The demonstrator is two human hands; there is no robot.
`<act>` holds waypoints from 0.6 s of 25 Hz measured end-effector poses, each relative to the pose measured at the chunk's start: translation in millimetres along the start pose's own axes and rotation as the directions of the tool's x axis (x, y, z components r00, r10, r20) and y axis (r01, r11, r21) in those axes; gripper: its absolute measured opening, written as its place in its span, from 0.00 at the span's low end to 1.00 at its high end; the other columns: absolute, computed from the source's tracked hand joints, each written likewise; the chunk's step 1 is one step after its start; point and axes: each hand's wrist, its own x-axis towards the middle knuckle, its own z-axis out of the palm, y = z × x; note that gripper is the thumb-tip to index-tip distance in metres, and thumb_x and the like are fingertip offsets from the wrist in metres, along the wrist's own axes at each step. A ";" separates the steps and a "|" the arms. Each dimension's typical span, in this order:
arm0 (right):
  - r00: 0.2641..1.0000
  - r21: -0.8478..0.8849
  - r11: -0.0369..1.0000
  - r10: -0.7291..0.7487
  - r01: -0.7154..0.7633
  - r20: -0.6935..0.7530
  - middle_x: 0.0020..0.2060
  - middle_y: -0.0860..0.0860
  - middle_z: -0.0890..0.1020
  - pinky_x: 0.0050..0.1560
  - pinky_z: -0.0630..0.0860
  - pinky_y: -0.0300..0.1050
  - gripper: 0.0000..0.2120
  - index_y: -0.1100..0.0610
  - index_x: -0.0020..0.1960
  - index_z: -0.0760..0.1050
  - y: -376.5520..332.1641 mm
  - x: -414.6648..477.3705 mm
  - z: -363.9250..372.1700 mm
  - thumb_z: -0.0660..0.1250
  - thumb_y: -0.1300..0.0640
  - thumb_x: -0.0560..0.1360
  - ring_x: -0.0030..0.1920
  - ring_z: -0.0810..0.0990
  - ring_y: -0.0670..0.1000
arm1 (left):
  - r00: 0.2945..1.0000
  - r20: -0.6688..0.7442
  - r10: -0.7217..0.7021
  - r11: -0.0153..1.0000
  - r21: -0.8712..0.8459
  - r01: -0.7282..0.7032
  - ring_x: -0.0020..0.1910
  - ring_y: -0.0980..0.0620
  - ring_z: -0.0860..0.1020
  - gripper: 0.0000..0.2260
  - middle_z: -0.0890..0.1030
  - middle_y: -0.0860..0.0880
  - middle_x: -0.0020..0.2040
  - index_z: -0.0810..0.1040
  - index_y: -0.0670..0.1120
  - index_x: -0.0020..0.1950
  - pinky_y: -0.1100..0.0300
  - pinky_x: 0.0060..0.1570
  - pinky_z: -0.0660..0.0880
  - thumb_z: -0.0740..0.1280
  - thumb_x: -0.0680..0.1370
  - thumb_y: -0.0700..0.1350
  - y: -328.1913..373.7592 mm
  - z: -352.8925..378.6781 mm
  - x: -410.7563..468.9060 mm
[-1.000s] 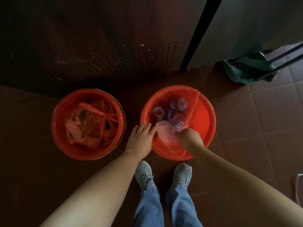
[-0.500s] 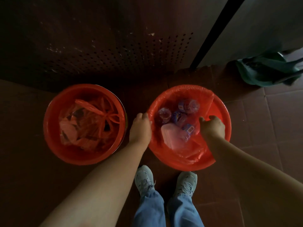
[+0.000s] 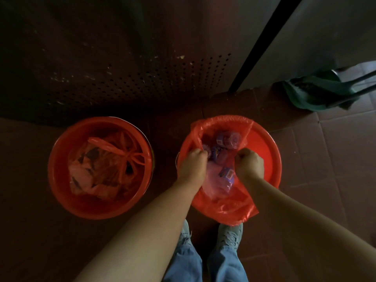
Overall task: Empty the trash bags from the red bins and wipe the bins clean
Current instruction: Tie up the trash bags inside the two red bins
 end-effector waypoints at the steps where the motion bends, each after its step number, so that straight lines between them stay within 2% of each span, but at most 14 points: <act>1: 0.999 -0.041 0.998 -0.043 0.044 0.015 0.41 0.53 0.82 0.41 0.67 0.43 0.06 0.51 0.48 0.82 0.8 -2.4 0.1 0.65 0.57 0.76 0.45 0.80 0.58 | 0.997 0.072 0.037 0.999 0.026 -0.039 0.56 0.41 0.78 0.11 0.80 0.41 0.55 0.79 0.41 0.56 0.49 0.56 0.74 0.59 0.80 0.36 3.2 3.7 -2.8; 3: 0.994 -0.118 0.987 -0.103 0.108 0.048 0.42 0.53 0.83 0.39 0.67 0.43 0.07 0.52 0.47 0.82 2.8 -6.6 0.5 0.65 0.58 0.76 0.45 0.81 0.59 | 0.978 0.192 0.080 0.990 0.102 -0.101 0.58 0.40 0.78 0.11 0.80 0.41 0.56 0.79 0.41 0.57 0.48 0.58 0.75 0.58 0.80 0.36 3.6 4.9 -7.0; 4: 0.993 -0.135 0.984 -0.106 0.113 0.061 0.42 0.53 0.82 0.38 0.67 0.43 0.06 0.53 0.47 0.81 3.2 -9.5 0.2 0.64 0.57 0.76 0.45 0.81 0.60 | 0.974 0.209 0.087 0.986 0.122 -0.115 0.59 0.40 0.78 0.11 0.80 0.41 0.57 0.79 0.41 0.57 0.48 0.59 0.74 0.58 0.81 0.36 1.0 1.6 -8.5; 7: 0.995 -0.133 0.988 -0.062 0.073 0.084 0.47 0.54 0.83 0.42 0.74 0.48 0.07 0.53 0.52 0.79 3.5 -18.0 -3.5 0.63 0.53 0.79 0.47 0.80 0.59 | 0.997 0.053 0.052 0.995 0.077 -0.056 0.61 0.43 0.75 0.11 0.78 0.44 0.60 0.79 0.43 0.61 0.49 0.61 0.72 0.60 0.83 0.43 -11.6 -17.6 -7.4; 9: 0.992 -0.224 0.972 -0.054 0.078 0.111 0.55 0.54 0.80 0.52 0.76 0.52 0.13 0.51 0.61 0.76 5.9 -24.0 -8.4 0.65 0.47 0.79 0.54 0.79 0.59 | 0.992 -0.112 -0.056 0.998 0.022 0.059 0.61 0.43 0.74 0.12 0.76 0.44 0.61 0.77 0.45 0.63 0.48 0.60 0.73 0.62 0.82 0.47 -18.6 -30.6 -1.7; 11: 0.989 -0.331 0.941 -0.024 0.072 0.146 0.60 0.53 0.78 0.58 0.74 0.55 0.21 0.49 0.67 0.71 10.5 -27.6 -13.6 0.66 0.41 0.78 0.61 0.77 0.60 | 0.951 -0.209 -0.229 0.973 -0.031 0.228 0.63 0.41 0.73 0.16 0.74 0.43 0.65 0.73 0.45 0.68 0.47 0.62 0.74 0.63 0.82 0.49 -23.6 -39.0 9.0; 13: 0.980 -0.376 0.926 0.036 0.040 0.194 0.58 0.53 0.78 0.55 0.77 0.54 0.22 0.49 0.66 0.71 16.5 -27.1 -17.0 0.66 0.41 0.77 0.57 0.79 0.59 | 0.892 -0.169 -0.418 0.906 -0.140 0.399 0.67 0.39 0.72 0.22 0.72 0.41 0.68 0.69 0.44 0.73 0.46 0.65 0.72 0.64 0.81 0.52 -27.1 -42.2 27.0; 15: 0.952 -0.356 0.934 0.108 0.002 0.287 0.50 0.52 0.80 0.46 0.80 0.51 0.14 0.52 0.58 0.73 24.6 -25.7 -19.8 0.65 0.45 0.77 0.46 0.81 0.55 | 0.864 -0.077 -0.498 0.861 -0.167 0.481 0.66 0.38 0.74 0.22 0.75 0.38 0.67 0.72 0.41 0.71 0.46 0.66 0.72 0.65 0.81 0.53 -30.8 -41.7 44.7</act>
